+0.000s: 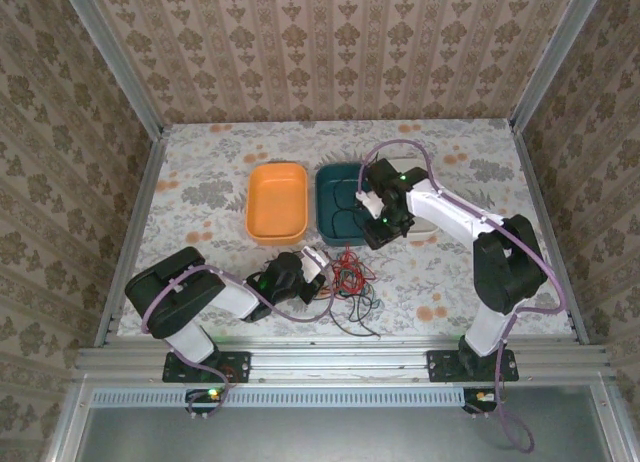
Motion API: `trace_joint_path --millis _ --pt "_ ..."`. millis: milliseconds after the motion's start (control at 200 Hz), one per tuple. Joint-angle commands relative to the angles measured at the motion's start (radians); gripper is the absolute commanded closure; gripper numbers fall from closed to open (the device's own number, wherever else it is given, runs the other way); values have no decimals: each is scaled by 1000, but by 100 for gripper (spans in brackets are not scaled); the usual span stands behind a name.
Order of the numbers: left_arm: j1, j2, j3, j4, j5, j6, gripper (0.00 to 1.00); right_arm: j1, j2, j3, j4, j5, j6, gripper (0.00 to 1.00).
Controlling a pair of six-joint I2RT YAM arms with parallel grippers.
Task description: Untangle the cables
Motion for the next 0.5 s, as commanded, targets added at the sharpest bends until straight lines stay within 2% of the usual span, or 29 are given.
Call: trace_joint_path --millis 0,60,150,280,495 --pt "-6 21 -22 -22 -9 19 100 9 18 -5 -40 7 12 74" --pt "-5 21 -22 -22 -12 20 100 9 6 1 -39 27 19 89" --pt "-5 22 -22 -22 -12 19 100 9 -29 25 -41 34 21 95" --pt "-6 27 -24 -14 -14 18 100 9 -76 103 -60 -58 21 96" --pt "-8 30 -28 -5 -17 18 100 12 -54 234 -102 -268 56 95"
